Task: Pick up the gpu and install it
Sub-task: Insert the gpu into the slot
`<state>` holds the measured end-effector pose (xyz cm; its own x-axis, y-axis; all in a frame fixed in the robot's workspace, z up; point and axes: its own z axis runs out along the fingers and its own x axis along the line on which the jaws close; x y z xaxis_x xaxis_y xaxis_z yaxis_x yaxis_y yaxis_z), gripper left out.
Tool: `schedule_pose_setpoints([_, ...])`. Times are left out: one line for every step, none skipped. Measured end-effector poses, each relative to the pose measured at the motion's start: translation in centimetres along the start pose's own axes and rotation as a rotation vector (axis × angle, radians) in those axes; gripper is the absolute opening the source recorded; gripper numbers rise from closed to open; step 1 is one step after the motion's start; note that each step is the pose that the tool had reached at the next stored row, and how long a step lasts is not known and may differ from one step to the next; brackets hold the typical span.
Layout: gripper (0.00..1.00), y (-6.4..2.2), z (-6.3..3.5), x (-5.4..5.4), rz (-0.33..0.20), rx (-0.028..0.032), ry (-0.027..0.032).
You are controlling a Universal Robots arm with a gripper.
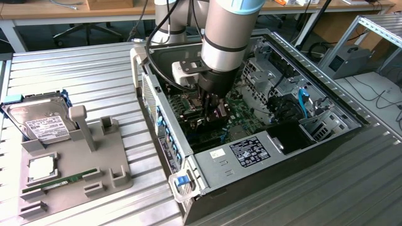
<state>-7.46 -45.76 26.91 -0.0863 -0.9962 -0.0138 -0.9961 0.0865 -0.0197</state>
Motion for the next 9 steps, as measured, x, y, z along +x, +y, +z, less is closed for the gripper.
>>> schedule_pose_setpoints([0.27, 0.00, 0.00, 0.00, 0.000, 0.0000, 0.0000])
schedule_pose_setpoints([0.27, 0.00, 0.00, 0.00, 0.000, 0.0001, 0.0000])
schedule_pose_setpoints([0.27, 0.00, 0.00, 0.00, 0.000, 0.0000, 0.0000])
schedule_pose_setpoints([0.27, 0.00, 0.00, 0.00, 0.000, 0.0000, 0.0000])
schedule_pose_setpoints([0.27, 0.00, 0.00, 0.00, 0.000, 0.0000, -0.0001])
schedule_pose_setpoints([0.27, 0.00, 0.00, 0.00, 0.000, 0.0000, 0.0000])
schedule_pose_setpoints([0.27, 0.00, 0.00, 0.00, 0.000, 0.0000, 0.0000])
schedule_pose_setpoints([0.27, 0.00, 0.00, 0.00, 0.000, 0.0000, -0.0001])
schedule_pose_setpoints([0.27, 0.00, 0.01, 0.00, 0.000, 0.0002, -0.0005])
